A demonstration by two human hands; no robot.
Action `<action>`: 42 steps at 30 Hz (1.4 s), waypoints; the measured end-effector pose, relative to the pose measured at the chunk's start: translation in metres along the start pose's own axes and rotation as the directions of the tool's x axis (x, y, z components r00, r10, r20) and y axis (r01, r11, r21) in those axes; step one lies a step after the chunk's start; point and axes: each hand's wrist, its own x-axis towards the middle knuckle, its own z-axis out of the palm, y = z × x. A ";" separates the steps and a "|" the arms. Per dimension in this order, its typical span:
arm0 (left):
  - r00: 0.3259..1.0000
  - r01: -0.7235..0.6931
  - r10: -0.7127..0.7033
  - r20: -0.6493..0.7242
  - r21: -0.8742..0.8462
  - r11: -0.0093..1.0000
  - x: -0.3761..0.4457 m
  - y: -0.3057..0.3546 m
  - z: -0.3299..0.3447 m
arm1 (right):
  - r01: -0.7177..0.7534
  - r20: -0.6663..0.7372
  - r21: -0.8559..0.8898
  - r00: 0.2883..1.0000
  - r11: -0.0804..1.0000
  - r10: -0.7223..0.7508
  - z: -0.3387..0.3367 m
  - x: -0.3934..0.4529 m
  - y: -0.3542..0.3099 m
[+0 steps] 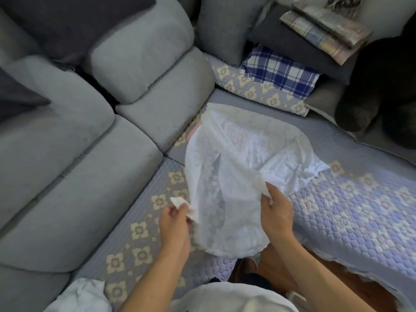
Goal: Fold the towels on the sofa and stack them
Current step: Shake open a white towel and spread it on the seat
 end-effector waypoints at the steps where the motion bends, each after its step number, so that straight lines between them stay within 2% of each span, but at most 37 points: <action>1: 0.996 0.057 -0.055 0.069 -0.029 0.998 -0.004 -0.002 0.005 | -0.024 0.036 0.045 0.999 0.999 0.022 0.003 -0.004 -0.005; 3: 0.985 0.056 -0.060 0.165 0.033 0.998 -0.013 -0.004 0.016 | 0.015 0.164 0.036 0.986 0.999 -0.021 0.013 -0.013 -0.015; 6: 0.958 -0.034 -0.004 0.287 0.128 0.991 -0.027 -0.007 0.029 | 0.219 0.312 0.018 0.926 0.976 -0.214 0.030 -0.025 -0.018; 12: 0.948 -0.124 0.037 0.316 0.259 0.958 -0.036 -0.006 0.026 | 0.511 0.270 -0.047 0.834 0.858 -0.482 0.038 -0.036 -0.008; 15: 0.937 -0.239 0.104 0.332 0.396 0.886 -0.039 -0.005 0.021 | 0.650 0.231 -0.216 0.759 0.728 -0.609 0.038 -0.039 -0.005; 19: 0.921 -0.341 0.185 0.342 0.481 0.807 -0.051 -0.002 0.023 | 0.743 0.219 -0.309 0.663 0.593 -0.716 0.036 -0.037 -0.009; 24: 0.902 -0.399 0.242 0.358 0.474 0.785 -0.054 0.005 0.022 | 0.836 0.371 -0.428 0.509 0.344 -0.777 0.025 -0.037 -0.025; 25: 0.893 -0.413 0.249 0.374 0.465 0.783 -0.056 0.007 0.023 | 0.834 0.385 -0.441 0.510 0.332 -0.769 0.025 -0.037 -0.027; 27: 0.887 -0.412 0.237 0.396 0.448 0.793 -0.060 0.013 0.026 | 0.812 0.385 -0.449 0.553 0.374 -0.739 0.027 -0.036 -0.028; 30: 0.900 -0.346 0.153 0.407 0.458 0.819 -0.059 0.019 0.029 | 0.796 0.421 -0.448 0.589 0.406 -0.690 0.033 -0.033 -0.026; 33: 0.934 -0.258 0.079 0.349 0.501 0.826 -0.043 0.026 0.032 | 0.787 0.412 -0.423 0.609 0.449 -0.678 0.033 -0.030 -0.029; 35: 0.938 -0.188 0.041 0.345 0.406 0.894 -0.039 0.035 0.035 | 0.720 0.342 -0.414 0.690 0.556 -0.638 0.032 -0.025 -0.028; 38: 0.912 -0.112 0.038 0.408 0.159 0.981 -0.039 0.059 0.041 | 0.546 0.267 -0.445 0.837 0.710 -0.477 0.026 -0.013 -0.020; 40: 0.891 -0.129 0.070 0.448 0.103 0.986 -0.039 0.077 0.043 | 0.443 0.241 -0.453 0.896 0.774 -0.372 0.020 -0.006 -0.016; 42: 0.873 -0.160 0.092 0.480 0.103 0.982 -0.038 0.094 0.048 | 0.387 0.220 -0.424 0.921 0.819 -0.321 0.014 -0.002 -0.018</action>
